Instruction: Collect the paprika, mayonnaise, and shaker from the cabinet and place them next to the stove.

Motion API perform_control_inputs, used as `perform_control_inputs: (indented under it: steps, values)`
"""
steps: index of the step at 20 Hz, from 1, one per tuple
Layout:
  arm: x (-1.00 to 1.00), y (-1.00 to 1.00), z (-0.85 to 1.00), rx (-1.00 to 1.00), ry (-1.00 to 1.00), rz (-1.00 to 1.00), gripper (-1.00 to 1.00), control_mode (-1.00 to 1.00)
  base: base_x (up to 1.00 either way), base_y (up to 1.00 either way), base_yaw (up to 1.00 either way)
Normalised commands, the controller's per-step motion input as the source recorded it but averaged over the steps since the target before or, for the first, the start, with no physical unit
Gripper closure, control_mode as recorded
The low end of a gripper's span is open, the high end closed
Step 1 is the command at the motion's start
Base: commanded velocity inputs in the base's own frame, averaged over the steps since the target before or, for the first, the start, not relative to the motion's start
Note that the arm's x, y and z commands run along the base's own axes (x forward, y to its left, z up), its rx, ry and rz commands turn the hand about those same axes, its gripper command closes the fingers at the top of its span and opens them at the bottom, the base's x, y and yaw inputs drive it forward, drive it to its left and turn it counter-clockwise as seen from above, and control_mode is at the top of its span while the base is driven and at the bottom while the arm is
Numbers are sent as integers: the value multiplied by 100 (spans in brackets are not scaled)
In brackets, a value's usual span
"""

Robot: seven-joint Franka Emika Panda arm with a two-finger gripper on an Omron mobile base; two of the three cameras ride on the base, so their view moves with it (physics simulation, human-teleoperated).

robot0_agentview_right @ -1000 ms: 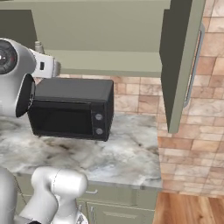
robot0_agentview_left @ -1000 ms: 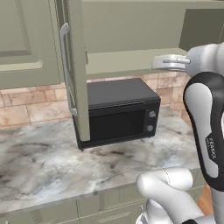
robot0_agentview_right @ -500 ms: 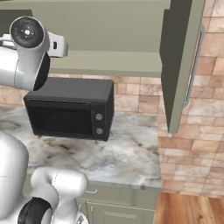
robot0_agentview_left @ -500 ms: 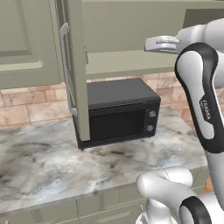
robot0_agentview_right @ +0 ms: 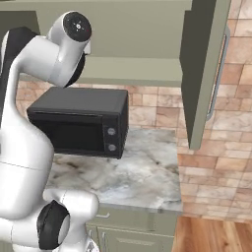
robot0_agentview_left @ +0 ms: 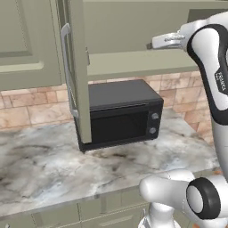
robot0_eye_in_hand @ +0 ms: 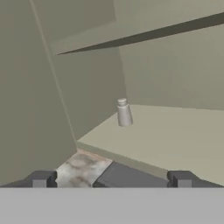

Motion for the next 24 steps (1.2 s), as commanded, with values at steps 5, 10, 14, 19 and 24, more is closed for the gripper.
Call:
perform_control_inputs:
  steps: [5, 10, 14, 19, 24]
  values:
    - [25, -2, 0, -1, 0, 2, -100, -100, 0, 0, 0]
    - [31, 0, 0, -6, 10, 0, -100, -100, 0, 0, 0]
    - [32, 0, 10, -9, 7, -1, -100, -100, 0, 0, 0]
    - [40, 0, 27, -8, 4, 0, -100, -100, 0, 0, 0]
    - [44, 5, 25, -10, 0, 0, -100, -100, 0, 0, 0]
